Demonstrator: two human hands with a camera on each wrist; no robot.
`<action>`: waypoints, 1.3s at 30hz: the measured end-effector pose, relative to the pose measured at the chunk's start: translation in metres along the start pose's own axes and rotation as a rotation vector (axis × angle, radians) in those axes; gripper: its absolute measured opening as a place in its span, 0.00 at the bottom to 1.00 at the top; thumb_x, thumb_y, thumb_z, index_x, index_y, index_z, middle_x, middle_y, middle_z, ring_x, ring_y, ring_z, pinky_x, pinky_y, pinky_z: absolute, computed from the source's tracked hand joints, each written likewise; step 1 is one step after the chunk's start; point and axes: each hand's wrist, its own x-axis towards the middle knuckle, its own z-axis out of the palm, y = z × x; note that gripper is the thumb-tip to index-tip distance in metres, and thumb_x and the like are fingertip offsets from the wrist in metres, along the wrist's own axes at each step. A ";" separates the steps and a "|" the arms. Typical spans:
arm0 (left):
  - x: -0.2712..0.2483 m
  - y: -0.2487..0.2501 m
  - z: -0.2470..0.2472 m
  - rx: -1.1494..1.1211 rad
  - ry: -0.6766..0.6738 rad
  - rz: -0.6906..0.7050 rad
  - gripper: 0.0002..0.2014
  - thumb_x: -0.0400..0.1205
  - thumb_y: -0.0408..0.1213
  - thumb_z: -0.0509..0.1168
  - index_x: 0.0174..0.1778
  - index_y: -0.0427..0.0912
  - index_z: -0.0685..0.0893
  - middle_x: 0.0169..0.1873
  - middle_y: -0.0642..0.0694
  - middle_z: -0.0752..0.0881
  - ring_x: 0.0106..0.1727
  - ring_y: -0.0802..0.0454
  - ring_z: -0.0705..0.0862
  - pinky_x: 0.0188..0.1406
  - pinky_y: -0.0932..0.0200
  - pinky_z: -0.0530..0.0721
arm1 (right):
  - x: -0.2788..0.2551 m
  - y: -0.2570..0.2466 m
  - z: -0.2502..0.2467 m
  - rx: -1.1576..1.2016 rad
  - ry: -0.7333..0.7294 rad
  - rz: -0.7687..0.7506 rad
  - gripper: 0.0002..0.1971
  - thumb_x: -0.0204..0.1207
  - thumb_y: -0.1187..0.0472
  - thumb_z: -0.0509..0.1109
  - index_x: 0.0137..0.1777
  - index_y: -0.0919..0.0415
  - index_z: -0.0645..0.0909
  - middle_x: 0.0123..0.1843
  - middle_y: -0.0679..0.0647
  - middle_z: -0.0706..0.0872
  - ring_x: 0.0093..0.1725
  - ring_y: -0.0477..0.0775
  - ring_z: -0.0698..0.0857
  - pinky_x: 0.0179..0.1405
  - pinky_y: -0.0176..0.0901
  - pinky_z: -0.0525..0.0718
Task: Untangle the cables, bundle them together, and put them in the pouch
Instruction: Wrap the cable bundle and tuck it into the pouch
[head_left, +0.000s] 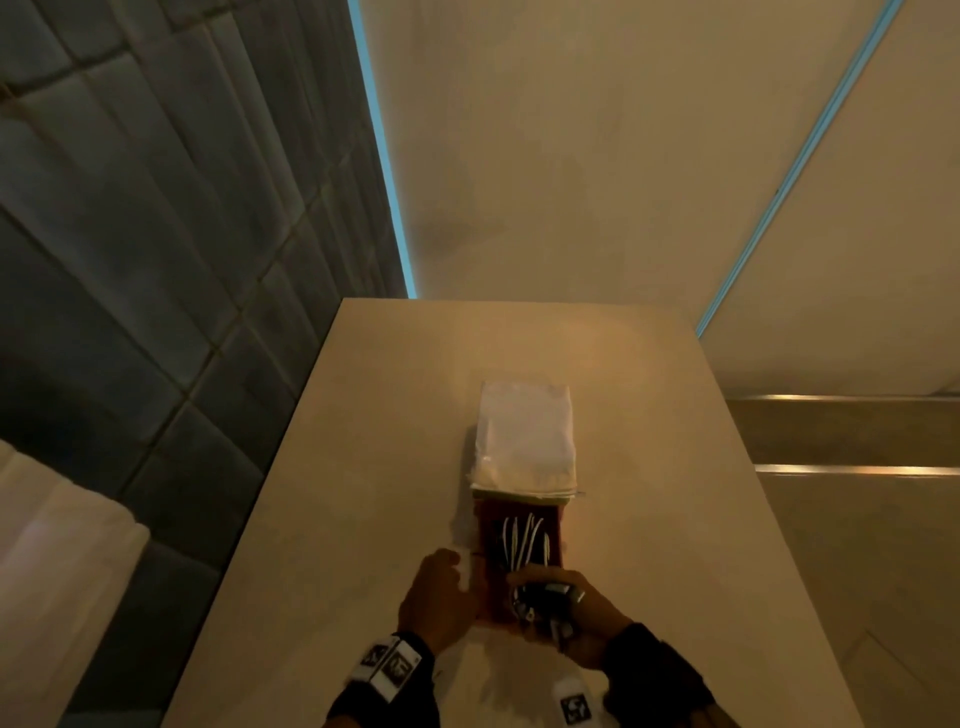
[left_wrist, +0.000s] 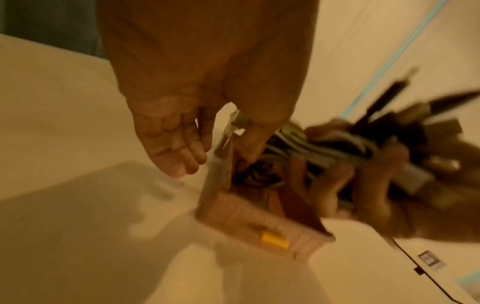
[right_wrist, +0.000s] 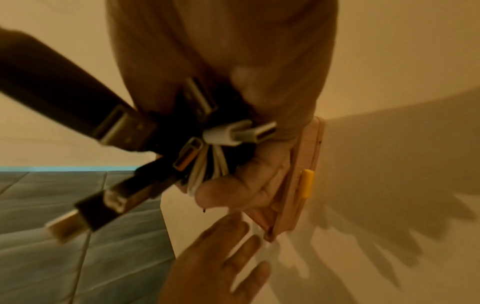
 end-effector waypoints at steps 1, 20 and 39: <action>0.004 -0.004 0.008 0.002 -0.017 -0.013 0.29 0.78 0.56 0.66 0.73 0.46 0.71 0.65 0.46 0.78 0.62 0.49 0.81 0.56 0.59 0.78 | 0.000 -0.003 0.003 0.051 -0.011 -0.013 0.07 0.63 0.72 0.73 0.42 0.70 0.87 0.35 0.65 0.88 0.31 0.64 0.86 0.28 0.51 0.88; 0.017 -0.024 0.034 0.081 -0.032 0.230 0.17 0.86 0.46 0.57 0.72 0.57 0.75 0.46 0.48 0.74 0.45 0.51 0.78 0.44 0.62 0.77 | 0.066 0.005 0.011 -0.268 0.402 -0.191 0.27 0.54 0.60 0.80 0.55 0.66 0.83 0.48 0.65 0.89 0.43 0.65 0.88 0.39 0.56 0.91; -0.021 -0.022 0.039 -0.013 0.207 0.442 0.12 0.79 0.32 0.61 0.54 0.51 0.73 0.49 0.54 0.74 0.45 0.54 0.79 0.40 0.61 0.76 | 0.041 0.005 0.016 -1.228 0.521 -0.434 0.26 0.82 0.43 0.55 0.72 0.60 0.66 0.71 0.61 0.68 0.67 0.64 0.70 0.67 0.59 0.75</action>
